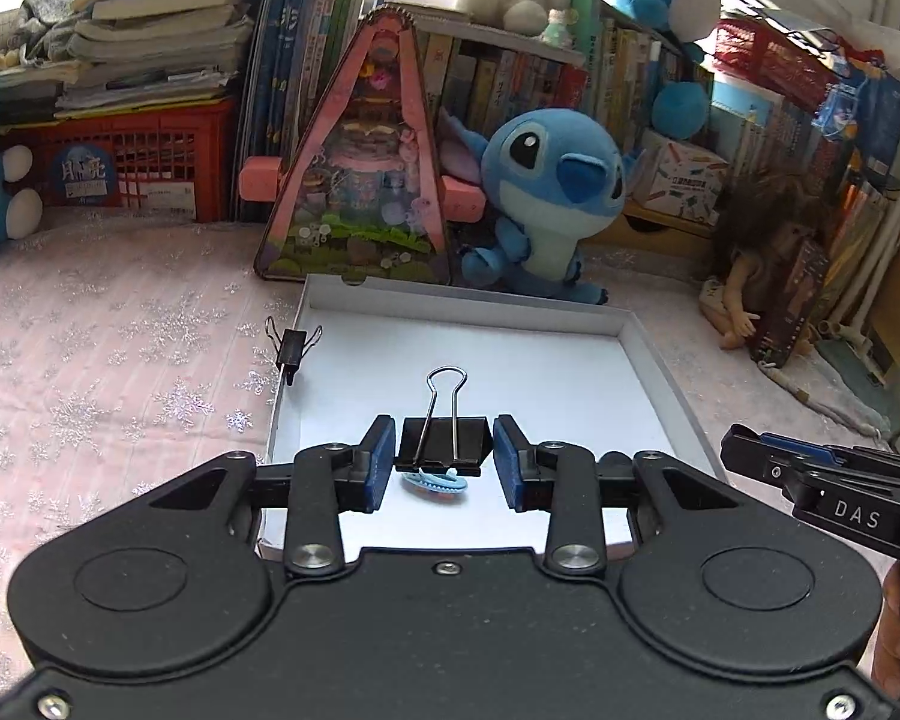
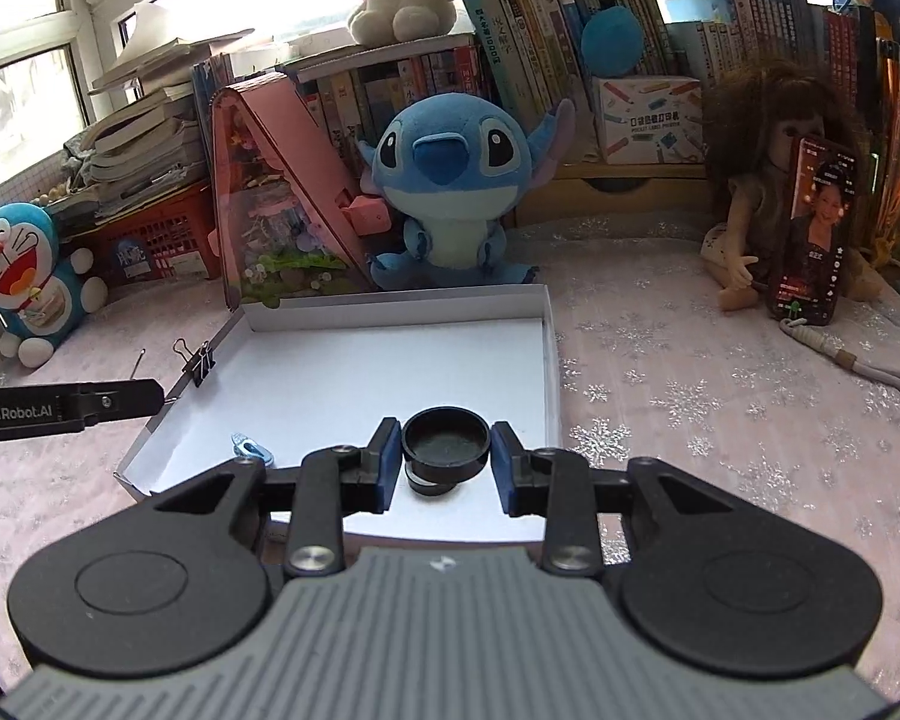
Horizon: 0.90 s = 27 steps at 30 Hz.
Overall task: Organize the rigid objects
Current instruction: 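Carry both into the tray while the right tool sets the cap beside the black lid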
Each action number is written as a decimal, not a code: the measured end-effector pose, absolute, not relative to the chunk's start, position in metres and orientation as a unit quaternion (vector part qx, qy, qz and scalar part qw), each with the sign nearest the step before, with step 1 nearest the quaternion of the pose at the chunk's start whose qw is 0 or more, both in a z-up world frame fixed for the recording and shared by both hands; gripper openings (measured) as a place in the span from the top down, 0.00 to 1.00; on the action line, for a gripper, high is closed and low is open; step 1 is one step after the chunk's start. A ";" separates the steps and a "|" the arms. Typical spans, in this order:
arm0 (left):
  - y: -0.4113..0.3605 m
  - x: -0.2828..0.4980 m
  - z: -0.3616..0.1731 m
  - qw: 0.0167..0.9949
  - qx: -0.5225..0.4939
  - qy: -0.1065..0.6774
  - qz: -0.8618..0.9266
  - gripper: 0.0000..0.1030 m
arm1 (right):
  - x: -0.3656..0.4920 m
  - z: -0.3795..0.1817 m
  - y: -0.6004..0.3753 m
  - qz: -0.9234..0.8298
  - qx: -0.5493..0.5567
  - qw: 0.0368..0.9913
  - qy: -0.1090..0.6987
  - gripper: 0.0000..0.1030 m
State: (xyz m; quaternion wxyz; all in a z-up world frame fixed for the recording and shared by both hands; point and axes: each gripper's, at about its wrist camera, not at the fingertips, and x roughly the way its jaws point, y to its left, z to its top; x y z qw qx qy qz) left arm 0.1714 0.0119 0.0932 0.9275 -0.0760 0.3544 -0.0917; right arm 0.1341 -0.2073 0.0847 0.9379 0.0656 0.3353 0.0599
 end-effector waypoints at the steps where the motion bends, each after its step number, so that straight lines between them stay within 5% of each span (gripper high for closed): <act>1: 0.011 0.176 0.090 0.926 -0.078 0.359 -0.090 0.68 | 0.138 0.084 -0.205 0.061 0.065 0.937 0.338 0.64; 27: -0.016 0.246 0.029 0.912 -0.066 0.401 -0.055 0.68 | 0.215 0.031 -0.189 0.042 0.082 0.917 0.389 0.63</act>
